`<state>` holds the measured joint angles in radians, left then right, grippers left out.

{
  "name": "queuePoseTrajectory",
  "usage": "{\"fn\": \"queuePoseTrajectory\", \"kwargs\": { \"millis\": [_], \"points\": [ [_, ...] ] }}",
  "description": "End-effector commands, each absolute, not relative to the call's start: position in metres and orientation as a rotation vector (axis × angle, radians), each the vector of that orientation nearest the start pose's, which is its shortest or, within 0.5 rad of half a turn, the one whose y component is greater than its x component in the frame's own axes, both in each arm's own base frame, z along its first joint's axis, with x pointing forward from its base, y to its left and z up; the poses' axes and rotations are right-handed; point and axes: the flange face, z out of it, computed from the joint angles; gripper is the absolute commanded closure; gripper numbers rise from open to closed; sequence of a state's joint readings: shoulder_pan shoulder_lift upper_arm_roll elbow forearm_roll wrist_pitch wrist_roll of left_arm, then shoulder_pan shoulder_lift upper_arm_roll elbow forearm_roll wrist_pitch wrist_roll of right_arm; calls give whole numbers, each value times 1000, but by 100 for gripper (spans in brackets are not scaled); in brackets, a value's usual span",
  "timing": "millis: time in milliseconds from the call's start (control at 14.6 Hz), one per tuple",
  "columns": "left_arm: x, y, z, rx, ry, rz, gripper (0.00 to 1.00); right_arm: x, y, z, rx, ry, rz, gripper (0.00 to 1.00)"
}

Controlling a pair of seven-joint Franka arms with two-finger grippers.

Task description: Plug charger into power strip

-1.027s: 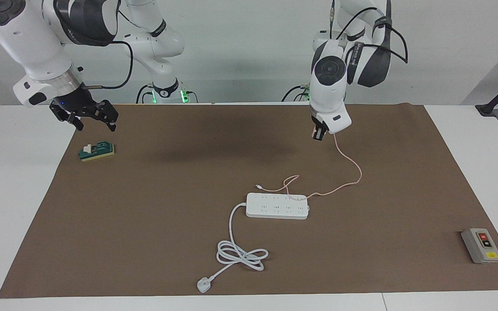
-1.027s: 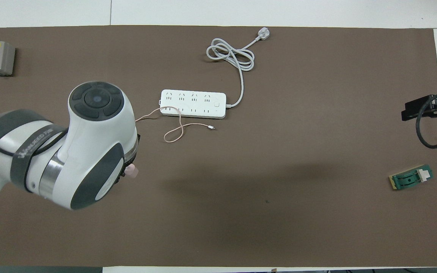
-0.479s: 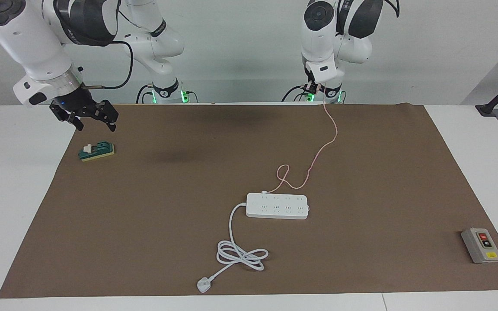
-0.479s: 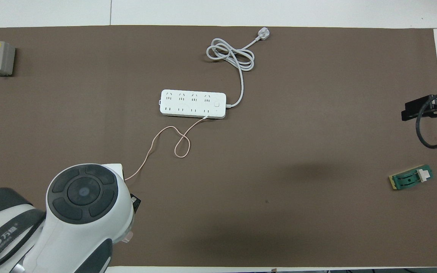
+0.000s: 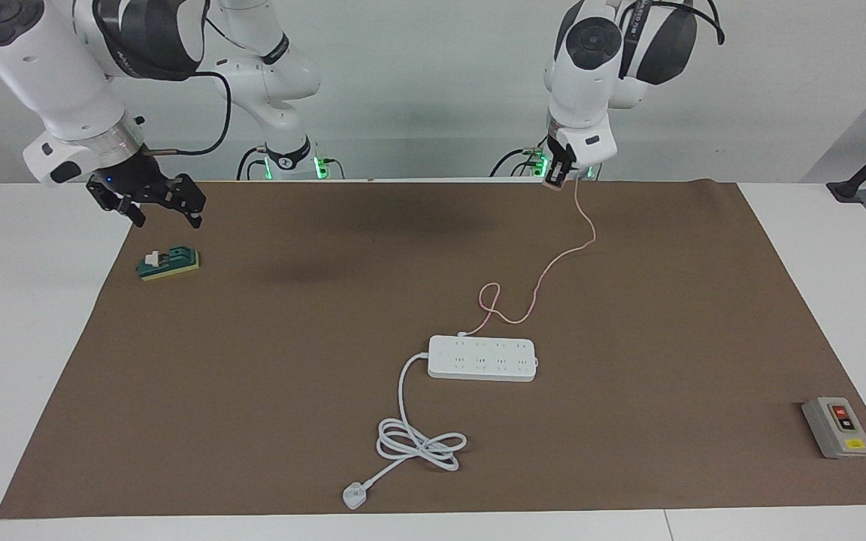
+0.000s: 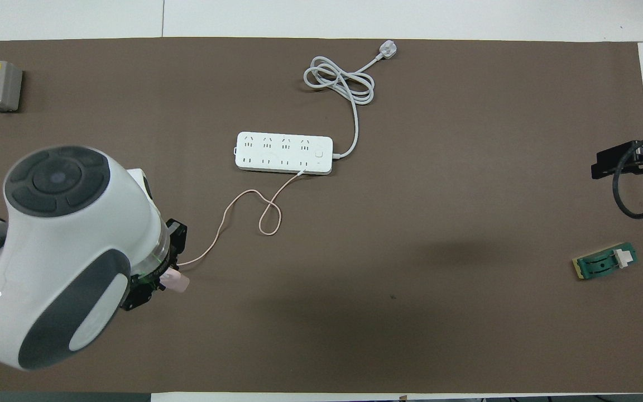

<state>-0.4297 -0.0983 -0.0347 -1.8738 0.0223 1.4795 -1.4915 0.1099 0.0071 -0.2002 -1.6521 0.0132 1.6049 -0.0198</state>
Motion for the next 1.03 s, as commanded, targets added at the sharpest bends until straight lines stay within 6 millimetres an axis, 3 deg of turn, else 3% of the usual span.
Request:
{"fn": "queuePoseTrajectory", "kwargs": {
  "millis": [0, 274, 548, 753, 958],
  "points": [
    [508, -233, 520, -2487, -1433, 194, 100, 550, -53, 585, -3105, 124, 93, 0],
    [570, -243, 488, -2511, -1587, 104, 100, 549, -53, 585, -3107, 117, 100, 0],
    [606, -260, 452, -2536, -1702, 11, 100, 549, -51, 585, -3105, 110, 102, 0],
    [640, -276, 421, -2430, -1811, -77, 100, 549, -52, 585, -3107, 109, 102, 0],
    [656, -289, 410, -2411, -1850, -109, 100, 549, -51, 585, -3105, 110, 102, 0]
  ]
}}
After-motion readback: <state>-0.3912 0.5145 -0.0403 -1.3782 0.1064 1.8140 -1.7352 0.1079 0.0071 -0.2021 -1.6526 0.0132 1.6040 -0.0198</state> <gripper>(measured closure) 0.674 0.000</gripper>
